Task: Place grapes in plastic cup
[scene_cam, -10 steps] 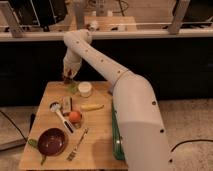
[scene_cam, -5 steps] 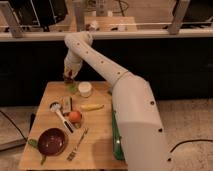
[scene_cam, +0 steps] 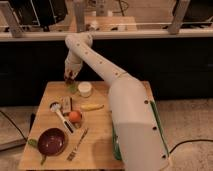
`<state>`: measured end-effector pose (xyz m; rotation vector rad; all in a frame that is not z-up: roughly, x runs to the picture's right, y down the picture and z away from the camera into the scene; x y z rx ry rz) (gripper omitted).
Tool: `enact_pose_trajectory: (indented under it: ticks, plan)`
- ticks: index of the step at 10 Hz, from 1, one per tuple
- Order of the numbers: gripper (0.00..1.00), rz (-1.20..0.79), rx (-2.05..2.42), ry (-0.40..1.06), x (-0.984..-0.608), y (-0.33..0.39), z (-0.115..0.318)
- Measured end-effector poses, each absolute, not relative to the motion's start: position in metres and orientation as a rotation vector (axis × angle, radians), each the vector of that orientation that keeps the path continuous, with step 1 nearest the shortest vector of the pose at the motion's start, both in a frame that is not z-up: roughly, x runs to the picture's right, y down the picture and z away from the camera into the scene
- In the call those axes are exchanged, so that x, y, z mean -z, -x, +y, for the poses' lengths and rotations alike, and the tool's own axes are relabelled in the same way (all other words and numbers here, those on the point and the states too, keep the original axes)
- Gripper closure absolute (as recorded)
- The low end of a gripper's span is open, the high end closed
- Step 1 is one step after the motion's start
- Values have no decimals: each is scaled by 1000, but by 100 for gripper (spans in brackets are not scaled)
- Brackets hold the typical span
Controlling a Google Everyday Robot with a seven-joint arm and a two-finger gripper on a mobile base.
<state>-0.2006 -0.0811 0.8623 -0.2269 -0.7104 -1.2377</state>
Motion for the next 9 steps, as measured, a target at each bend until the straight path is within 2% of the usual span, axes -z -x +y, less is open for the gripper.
enact_pose_trajectory:
  ticks: [5, 9]
  plan:
    - [98, -702, 1207, 245, -873, 196, -86]
    - [61, -710, 1194, 263, -875, 194, -86]
